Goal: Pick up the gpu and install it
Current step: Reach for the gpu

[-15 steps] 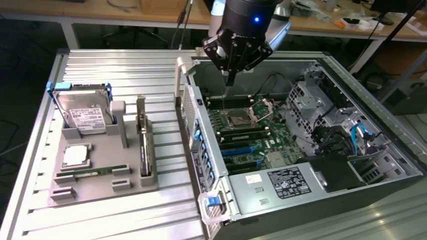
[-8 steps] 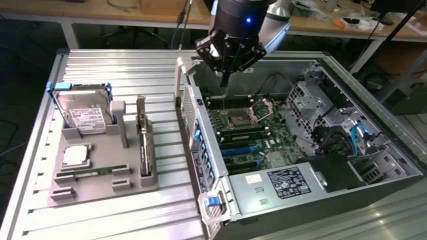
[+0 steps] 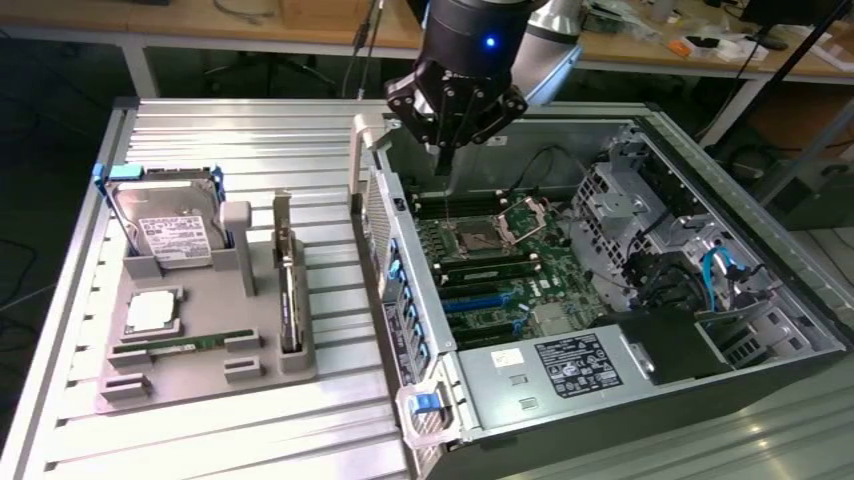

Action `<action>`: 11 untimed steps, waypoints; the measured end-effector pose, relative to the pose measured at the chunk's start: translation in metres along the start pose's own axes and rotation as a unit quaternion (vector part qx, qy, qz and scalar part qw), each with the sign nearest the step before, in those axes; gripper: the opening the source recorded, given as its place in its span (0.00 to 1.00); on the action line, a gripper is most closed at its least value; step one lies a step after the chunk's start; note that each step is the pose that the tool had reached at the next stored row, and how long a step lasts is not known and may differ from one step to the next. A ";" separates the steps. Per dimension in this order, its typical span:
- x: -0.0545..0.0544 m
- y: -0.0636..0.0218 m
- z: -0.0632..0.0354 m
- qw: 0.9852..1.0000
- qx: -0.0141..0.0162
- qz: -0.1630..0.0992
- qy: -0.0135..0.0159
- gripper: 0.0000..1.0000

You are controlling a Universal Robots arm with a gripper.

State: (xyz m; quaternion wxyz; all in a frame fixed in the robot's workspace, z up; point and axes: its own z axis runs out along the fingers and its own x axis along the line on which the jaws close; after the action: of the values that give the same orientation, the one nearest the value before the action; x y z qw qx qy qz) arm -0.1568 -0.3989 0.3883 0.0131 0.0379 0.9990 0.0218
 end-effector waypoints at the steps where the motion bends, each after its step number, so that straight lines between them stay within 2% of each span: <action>1: 0.001 0.0000 0.0002 1.000 0.000 0.000 0.000 0.11; 11: 0.010 -0.0009 0.0030 1.000 0.000 0.000 0.000 0.11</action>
State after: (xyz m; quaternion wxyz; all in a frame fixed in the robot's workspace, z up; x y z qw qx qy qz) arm -0.1671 -0.3989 0.3850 0.0130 0.0379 0.9990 0.0218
